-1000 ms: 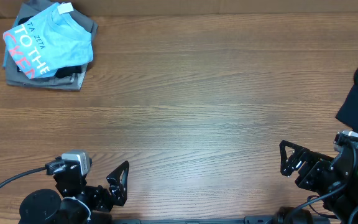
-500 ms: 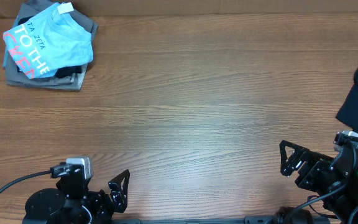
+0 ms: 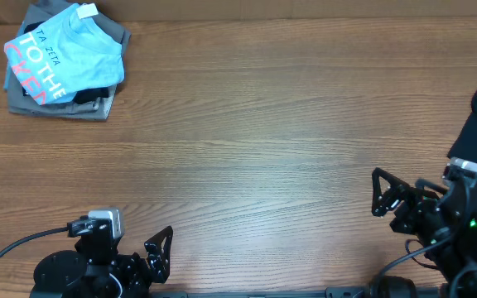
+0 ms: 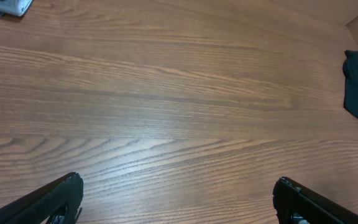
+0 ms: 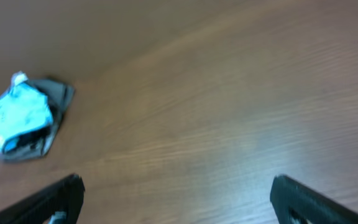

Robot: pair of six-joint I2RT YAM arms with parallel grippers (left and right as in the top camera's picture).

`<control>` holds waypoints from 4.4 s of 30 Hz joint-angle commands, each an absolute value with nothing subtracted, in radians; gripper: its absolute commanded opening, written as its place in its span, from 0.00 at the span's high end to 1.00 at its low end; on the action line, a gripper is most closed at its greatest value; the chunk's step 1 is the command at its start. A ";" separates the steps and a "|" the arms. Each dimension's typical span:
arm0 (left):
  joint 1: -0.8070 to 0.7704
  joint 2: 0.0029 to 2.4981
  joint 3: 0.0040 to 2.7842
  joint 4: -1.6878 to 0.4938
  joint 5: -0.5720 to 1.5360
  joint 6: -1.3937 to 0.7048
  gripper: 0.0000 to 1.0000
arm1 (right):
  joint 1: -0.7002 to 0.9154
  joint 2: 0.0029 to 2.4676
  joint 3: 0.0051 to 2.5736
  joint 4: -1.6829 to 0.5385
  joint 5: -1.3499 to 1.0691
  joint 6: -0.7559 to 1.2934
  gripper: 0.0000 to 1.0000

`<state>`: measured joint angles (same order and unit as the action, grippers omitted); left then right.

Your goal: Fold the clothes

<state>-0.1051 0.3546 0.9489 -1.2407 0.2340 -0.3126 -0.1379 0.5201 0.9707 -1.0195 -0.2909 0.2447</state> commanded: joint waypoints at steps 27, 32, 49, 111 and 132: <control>-0.111 0.352 0.941 -1.239 0.225 -0.322 0.00 | -0.083 0.002 0.052 -0.049 -0.308 0.077 0.00; -0.111 0.352 0.941 -1.239 0.225 -0.322 0.00 | -0.083 0.002 0.007 -0.046 -0.278 0.074 0.00; -0.111 0.352 0.941 -1.239 0.225 -0.322 0.00 | -0.080 0.003 0.008 -0.067 -0.174 0.028 0.00; -0.154 0.036 0.357 -0.388 0.207 0.113 0.00 | -0.080 0.003 0.008 -0.066 -0.176 0.030 0.00; -0.109 0.003 0.039 0.088 0.199 0.277 0.00 | -0.080 0.003 0.008 -0.066 -0.176 0.030 0.00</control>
